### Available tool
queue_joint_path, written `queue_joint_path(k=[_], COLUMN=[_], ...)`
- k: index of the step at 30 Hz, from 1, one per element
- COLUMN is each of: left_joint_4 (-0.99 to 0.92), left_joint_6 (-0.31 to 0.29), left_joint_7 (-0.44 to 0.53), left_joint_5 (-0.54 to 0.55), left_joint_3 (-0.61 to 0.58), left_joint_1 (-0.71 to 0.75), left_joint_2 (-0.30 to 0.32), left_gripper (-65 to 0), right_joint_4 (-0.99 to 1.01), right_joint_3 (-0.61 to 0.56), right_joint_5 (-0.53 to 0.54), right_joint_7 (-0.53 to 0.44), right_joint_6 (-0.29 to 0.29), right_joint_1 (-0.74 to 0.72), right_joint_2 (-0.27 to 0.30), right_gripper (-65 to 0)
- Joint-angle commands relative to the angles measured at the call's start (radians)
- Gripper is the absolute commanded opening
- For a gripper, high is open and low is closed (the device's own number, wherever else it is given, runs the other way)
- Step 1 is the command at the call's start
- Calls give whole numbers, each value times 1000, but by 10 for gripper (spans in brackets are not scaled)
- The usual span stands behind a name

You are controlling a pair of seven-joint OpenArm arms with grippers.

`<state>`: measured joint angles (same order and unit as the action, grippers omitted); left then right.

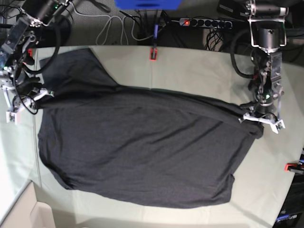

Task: Layout the t-shirt on the table in an organized manner, then fold the t-shirt properly
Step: 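Lower the folded edge onto the shirt with both grippers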

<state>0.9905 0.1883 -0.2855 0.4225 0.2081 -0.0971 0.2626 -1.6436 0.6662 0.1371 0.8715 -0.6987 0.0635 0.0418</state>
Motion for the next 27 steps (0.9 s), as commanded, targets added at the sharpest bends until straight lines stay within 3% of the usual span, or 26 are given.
queue_joint_path(k=[1, 8, 11, 15, 22, 27], left_joint_4=[15, 24, 23, 24, 23, 21], left_joint_6=[-2, -2, -2, -2, -2, -2], left_joint_7=[15, 15, 15, 15, 15, 15], left_joint_5=[-1, -3, -1, 2, 0, -3], left_joint_3=[6, 9, 9, 11, 11, 11], left_joint_1=[-16, -17, -17, -16, -14, -14], left_joint_2=[14, 19, 20, 20, 17, 17], left_gripper=[-643, -650, -650, -650, -650, -650], right_joint_4=[-19, -28, -57, -43, 151, 174], right_joint_3=[0, 10, 10, 10, 10, 3], right_joint_5=[9, 9, 9, 9, 9, 9], right_joint_7=[-18, -16, -18, -28, -104, -111], right_joint_6=[1, 1, 1, 1, 1, 1], right_joint_1=[-23, -1, 48, 117, 126, 147], right_joint_2=[13, 16, 16, 14, 36, 31], right_gripper=[-544, -318, -266, -258, -258, -258])
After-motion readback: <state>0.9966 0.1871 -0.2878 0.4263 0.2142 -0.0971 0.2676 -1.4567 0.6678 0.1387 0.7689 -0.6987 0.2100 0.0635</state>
